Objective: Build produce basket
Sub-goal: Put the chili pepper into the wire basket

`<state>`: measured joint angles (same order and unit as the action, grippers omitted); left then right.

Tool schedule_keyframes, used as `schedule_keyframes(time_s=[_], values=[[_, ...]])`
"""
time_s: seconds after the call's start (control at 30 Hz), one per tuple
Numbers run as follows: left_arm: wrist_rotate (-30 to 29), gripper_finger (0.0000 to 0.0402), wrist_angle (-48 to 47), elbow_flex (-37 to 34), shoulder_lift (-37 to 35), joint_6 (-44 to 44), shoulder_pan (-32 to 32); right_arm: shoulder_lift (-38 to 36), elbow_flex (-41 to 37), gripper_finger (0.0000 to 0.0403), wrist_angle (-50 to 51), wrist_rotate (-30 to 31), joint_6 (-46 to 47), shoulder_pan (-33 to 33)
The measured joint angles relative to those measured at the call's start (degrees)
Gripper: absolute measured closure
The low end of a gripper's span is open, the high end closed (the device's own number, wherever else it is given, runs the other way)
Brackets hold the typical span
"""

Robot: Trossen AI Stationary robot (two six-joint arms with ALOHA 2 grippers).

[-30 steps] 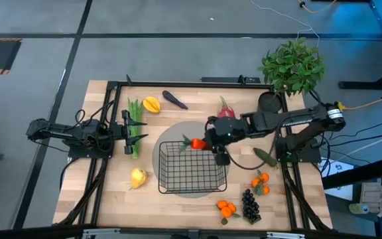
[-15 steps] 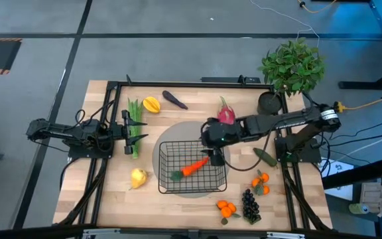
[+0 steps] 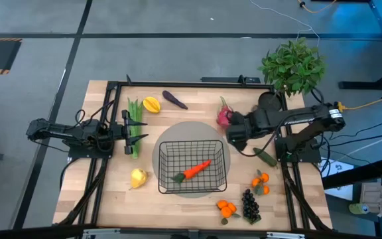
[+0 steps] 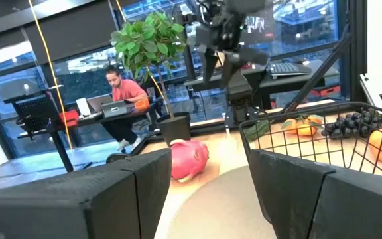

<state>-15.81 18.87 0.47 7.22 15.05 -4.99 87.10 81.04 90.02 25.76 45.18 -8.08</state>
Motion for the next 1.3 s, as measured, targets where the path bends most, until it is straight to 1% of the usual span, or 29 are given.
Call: schedule_keyframes(time_s=[0.03, 0.07, 0.17, 0.27, 0.33, 0.4, 0.5, 0.57, 0.67, 0.73, 0.8, 0.9, 1.0, 1.07, 1.23, 1.3], values=[[0.0, 0.0207, 0.02, 0.0, -0.02, 0.0, 0.0, -0.09, -1.19, 0.0194, 0.75, -0.16, 3.45, 0.0], [0.0, 0.0207, 0.01, -0.01, -0.01, 0.0, -0.01, -0.85, -2.95, 0.0194, -0.58, -0.8, 4.87, 0.0], [0.0, 0.0207, 0.06, -0.02, -0.02, -0.02, -0.01, -2.86, -8.56, 0.0194, -4.34, -6.04, 7.36, 0.02], [0.0, 0.0207, 0.33, 0.0, -0.02, -0.02, -0.02, -3.07, -14.91, 0.0194, -1.98, -9.78, 13.02, -0.01], [0.0, 0.0207, 0.28, 0.0, 0.0, -0.03, 0.0, -3.89, -19.39, 0.0194, -1.75, -13.61, 15.89, 0.05], [0.0, 0.0207, 0.32, -0.02, 0.0, -0.02, -0.01, -4.05, -23.97, 0.0194, -2.62, -19.07, 17.91, 0.02], [0.0, 0.0207, 0.31, -0.02, 0.0, -0.02, -0.01, -4.05, -29.69, 0.0194, -6.55, -26.54, 19.95, 0.0], [0.0, 0.0207, 0.29, 0.0, 0.0, -0.02, 0.0, -4.01, -33.23, 0.0194, -11.29, -30.68, 20.17, 0.01], [-0.02, 0.0207, 0.3, 0.0, 0.0, -0.02, 0.0, -4.01, -37.45, 0.0194, -18.47, -34.48, 19.28, 0.0], [0.0, 0.0207, 0.31, 0.0, 0.0, -0.02, 0.0, -3.99, -39.3, 0.0194, -23.59, -35.06, 18.9, 0.0], [-0.02, 0.0207, 0.31, 0.0, -0.01, -0.02, 0.0, -3.99, -40.37, 0.0194, -26.63, -34.76, 18.81, 0.0], [-0.02, 0.0207, 0.31, -0.01, 0.0, -0.02, 0.0, -3.99, -41.67, 0.0194, -28.12, -31.57, 19.06, 0.0], [-0.02, 0.0207, 0.31, 0.0, 0.0, -0.02, -0.02, -3.99, -42.93, 0.0194, -28.48, -30.24, 19.05, 0.02], [-0.02, 0.0207, 0.31, 0.0, 0.0, -0.02, -0.02, -3.96, -44.15, 0.0194, -28.73, -29.97, 19.06, 0.02], [-0.02, 0.0207, 0.28, 0.0, 0.0, -0.02, 0.0, -4.49, -47.87, 0.0194, -35.65, -31.02, 19.09, 0.04], [-0.02, 0.0207, 0.29, 0.0, 0.0, -0.02, 0.0, -4.38, -47.97, 0.0195, -35.81, -30.65, 21.03, 0.04]])
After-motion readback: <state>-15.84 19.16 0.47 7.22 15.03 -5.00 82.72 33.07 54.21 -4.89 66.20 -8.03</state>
